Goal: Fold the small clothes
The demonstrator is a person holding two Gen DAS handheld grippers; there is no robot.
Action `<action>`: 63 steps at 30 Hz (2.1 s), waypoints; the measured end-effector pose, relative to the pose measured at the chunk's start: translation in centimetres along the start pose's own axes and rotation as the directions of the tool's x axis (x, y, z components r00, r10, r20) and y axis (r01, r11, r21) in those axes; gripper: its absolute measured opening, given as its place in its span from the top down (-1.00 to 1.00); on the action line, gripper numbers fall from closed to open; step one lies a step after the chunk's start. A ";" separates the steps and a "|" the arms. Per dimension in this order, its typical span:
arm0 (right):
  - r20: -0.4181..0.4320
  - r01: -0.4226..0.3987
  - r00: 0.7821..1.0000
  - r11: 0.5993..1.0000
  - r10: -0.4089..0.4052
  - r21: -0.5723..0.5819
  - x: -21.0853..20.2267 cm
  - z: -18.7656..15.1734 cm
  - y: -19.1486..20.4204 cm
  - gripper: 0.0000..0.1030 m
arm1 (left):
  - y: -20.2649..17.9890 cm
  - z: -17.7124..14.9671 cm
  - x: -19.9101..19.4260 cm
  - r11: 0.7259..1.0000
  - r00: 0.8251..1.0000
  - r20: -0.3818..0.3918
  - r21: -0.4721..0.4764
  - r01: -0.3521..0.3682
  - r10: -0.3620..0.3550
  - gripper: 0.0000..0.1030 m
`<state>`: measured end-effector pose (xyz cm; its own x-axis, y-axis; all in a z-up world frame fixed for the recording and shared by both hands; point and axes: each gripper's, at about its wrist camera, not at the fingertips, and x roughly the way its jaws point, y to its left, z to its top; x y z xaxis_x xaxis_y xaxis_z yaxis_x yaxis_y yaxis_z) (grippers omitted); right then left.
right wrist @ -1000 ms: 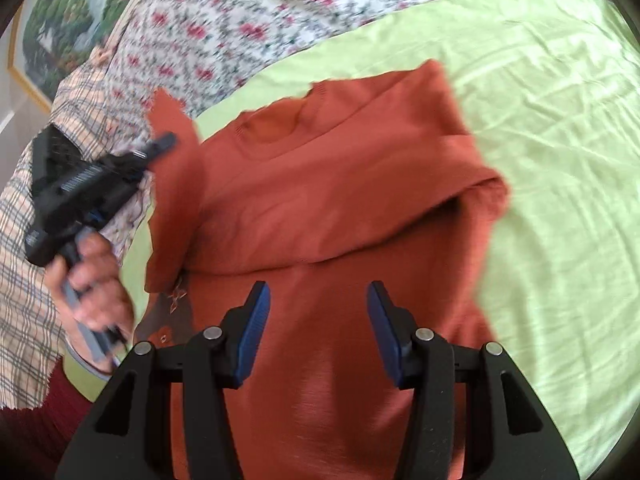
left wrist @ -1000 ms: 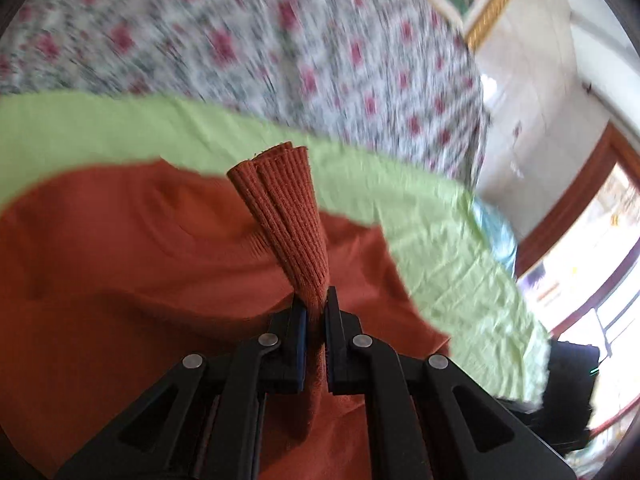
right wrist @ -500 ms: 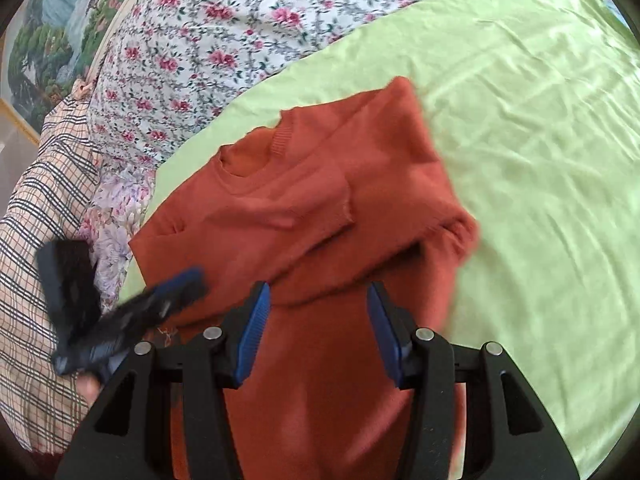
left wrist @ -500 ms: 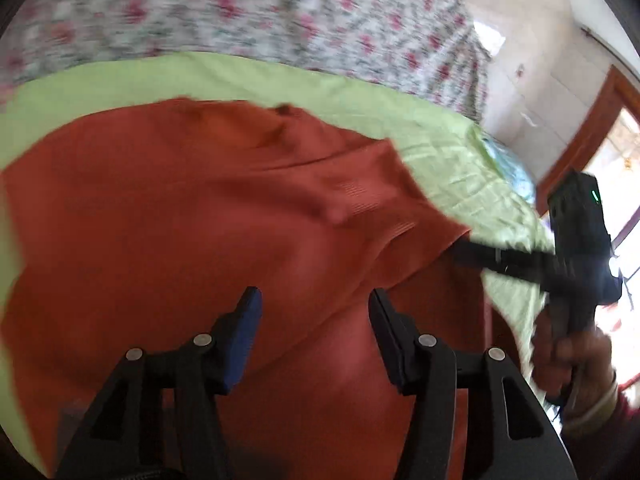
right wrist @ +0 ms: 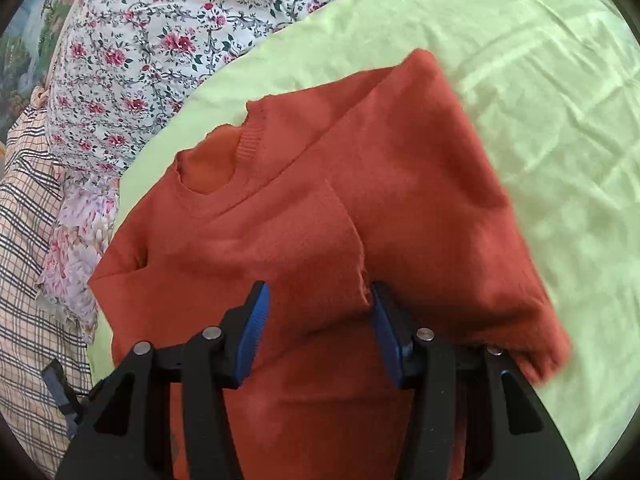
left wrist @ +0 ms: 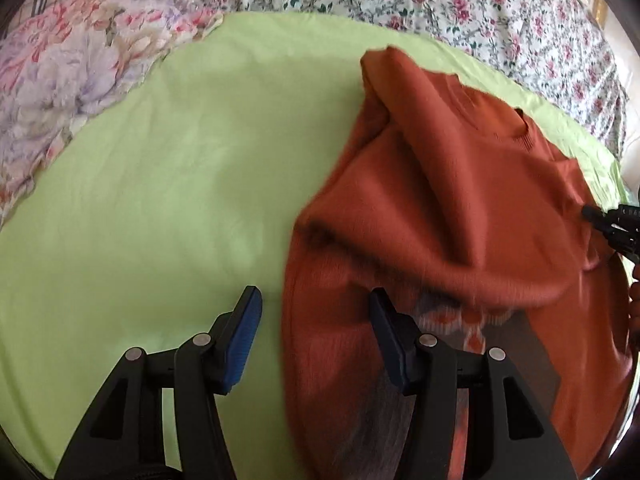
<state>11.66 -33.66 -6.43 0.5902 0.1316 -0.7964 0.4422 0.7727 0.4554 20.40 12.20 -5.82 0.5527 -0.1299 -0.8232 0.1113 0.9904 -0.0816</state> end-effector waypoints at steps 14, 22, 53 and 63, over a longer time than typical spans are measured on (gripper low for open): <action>0.025 0.064 0.998 0.998 -0.064 0.001 -5.1 -1.5 -2.4 0.81 | 0.5 1.2 0.7 0.982 0.989 0.045 -0.137 -0.133 0.140 0.46; 0.131 0.087 0.990 0.969 -0.058 -0.233 -8.7 -2.4 5.3 -0.34 | 1.1 0.4 0.6 0.979 0.991 0.094 -0.187 -0.076 0.095 0.40; -0.499 -0.497 0.797 0.838 0.338 -0.225 18.5 4.2 25.4 -0.57 | 4.5 0.2 -2.4 0.938 0.967 0.185 -0.265 0.223 -0.177 0.48; -0.116 -0.064 0.993 0.947 0.029 -0.314 2.6 3.8 8.2 -0.45 | 2.4 4.0 1.4 0.996 0.999 0.041 -0.081 -0.026 0.029 0.29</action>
<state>19.42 -29.33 -3.23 0.5209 0.2248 -0.8235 0.1686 0.9186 0.3575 24.77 14.17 -4.95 0.5894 -0.1029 -0.8013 0.0294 0.9939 -0.1060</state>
